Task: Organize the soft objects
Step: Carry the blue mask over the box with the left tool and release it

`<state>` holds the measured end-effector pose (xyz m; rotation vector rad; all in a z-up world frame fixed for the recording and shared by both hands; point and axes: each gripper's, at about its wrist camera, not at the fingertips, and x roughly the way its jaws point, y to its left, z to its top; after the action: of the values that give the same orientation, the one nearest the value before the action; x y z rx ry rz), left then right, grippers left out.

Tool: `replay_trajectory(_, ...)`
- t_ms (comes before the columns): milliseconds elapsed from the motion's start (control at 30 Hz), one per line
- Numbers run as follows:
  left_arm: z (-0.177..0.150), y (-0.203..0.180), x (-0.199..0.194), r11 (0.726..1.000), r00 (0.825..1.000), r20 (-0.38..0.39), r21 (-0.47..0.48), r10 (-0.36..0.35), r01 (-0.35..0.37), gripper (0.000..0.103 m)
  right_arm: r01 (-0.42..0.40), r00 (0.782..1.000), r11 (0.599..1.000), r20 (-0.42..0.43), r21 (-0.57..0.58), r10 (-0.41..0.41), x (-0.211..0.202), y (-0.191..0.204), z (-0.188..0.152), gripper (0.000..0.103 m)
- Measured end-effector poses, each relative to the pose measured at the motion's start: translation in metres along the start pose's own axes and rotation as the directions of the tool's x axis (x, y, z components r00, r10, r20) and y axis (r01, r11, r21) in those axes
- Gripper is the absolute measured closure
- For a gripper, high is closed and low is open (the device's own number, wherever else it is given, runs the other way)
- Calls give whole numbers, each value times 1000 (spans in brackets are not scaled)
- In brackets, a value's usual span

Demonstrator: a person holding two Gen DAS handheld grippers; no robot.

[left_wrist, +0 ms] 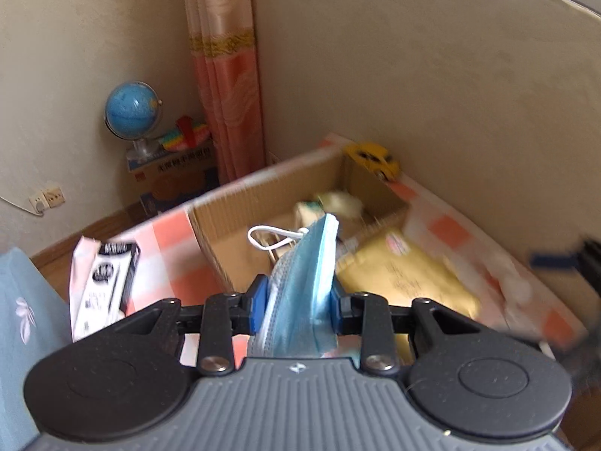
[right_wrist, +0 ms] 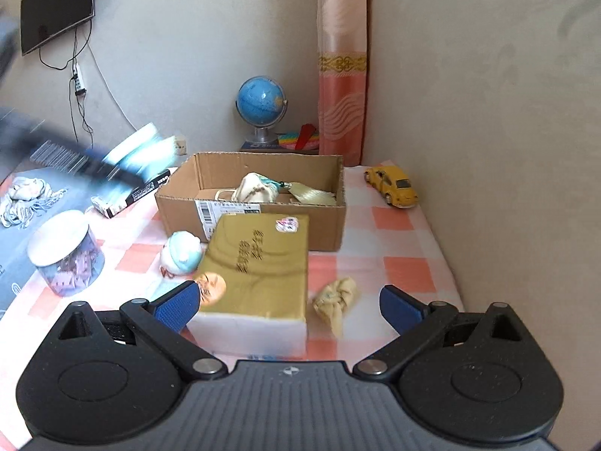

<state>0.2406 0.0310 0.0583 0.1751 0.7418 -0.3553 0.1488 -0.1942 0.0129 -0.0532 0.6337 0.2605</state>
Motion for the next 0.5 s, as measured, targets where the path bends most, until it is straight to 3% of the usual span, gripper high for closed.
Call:
replay_trajectory(167, 35, 13, 39, 997, 999, -22, -65, 40, -41, 71, 14, 1000, 1000, 14, -10, -14, -16, -6, -12, 0)
replay_trajectory(367, 53, 26, 76, 986, 995, -42, -143, 85, -91, 67, 30, 999, 999, 30, 18, -31, -28, -19, -15, 0)
replay_trajectory(433, 56, 29, 86, 980, 993, -38, -158, 112, -117, 44, 37, 999, 999, 31, 22, -38, -29, -22, -16, 0)
replay_trajectory(467, 56, 29, 89, 976, 990, -33, -162, 139, -143, 24, 41, 999, 999, 34, 23, -42, -30, -22, -16, 0)
replay_trajectory(500, 56, 28, 91, 972, 986, -23, -165, 167, -169, 17, 41, 999, 999, 33, 23, -42, -30, -23, -17, 0)
